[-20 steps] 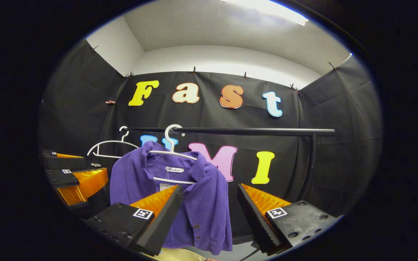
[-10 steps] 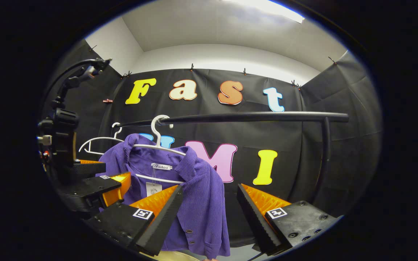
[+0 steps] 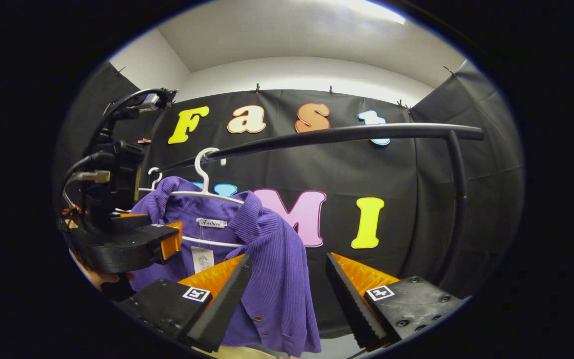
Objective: Grasp the clothes on the hanger with both hands and then place them into the laundry hamper below.
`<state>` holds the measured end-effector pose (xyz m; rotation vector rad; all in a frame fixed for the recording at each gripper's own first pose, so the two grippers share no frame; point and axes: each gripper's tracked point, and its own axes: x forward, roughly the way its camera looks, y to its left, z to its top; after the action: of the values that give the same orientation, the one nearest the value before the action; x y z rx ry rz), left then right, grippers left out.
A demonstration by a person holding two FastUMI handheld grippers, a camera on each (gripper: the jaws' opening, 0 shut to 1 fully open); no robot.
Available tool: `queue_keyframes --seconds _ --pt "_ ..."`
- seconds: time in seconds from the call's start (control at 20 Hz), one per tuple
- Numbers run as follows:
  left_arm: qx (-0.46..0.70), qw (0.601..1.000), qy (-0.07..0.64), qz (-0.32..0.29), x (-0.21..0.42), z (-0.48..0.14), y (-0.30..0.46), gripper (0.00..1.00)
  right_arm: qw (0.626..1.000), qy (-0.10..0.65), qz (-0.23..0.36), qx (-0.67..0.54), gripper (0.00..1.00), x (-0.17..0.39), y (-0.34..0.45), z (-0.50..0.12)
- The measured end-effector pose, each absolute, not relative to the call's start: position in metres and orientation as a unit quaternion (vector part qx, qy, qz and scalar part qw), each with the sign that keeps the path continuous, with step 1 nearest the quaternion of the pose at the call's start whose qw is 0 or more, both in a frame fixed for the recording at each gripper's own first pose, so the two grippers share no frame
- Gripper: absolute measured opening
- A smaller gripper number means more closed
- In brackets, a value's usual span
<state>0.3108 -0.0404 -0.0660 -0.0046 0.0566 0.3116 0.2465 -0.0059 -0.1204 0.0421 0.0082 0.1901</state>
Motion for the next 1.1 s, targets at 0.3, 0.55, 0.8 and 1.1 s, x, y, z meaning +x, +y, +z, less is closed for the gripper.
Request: queue_keyframes --seconds 0.3,0.55,0.8,1.1 --pt "-0.033 0.991 0.037 0.126 0.305 -0.063 -0.028 0.35 0.991 -0.024 0.125 0.044 0.97 0.282 0.047 -0.105" --pt "-0.026 0.992 0.041 0.117 0.303 -0.065 -0.015 0.13 0.996 -0.015 0.081 0.022 0.98 0.319 0.07 -0.126" --pt "-0.028 0.992 0.048 0.111 0.3 -0.064 -0.013 0.12 0.999 0.002 0.019 0.031 0.94 0.347 0.056 -0.152" --pt "-0.02 0.992 0.048 0.116 0.296 -0.066 -0.006 0.12 0.999 -0.025 0.021 0.033 0.13 0.354 0.03 -0.152"
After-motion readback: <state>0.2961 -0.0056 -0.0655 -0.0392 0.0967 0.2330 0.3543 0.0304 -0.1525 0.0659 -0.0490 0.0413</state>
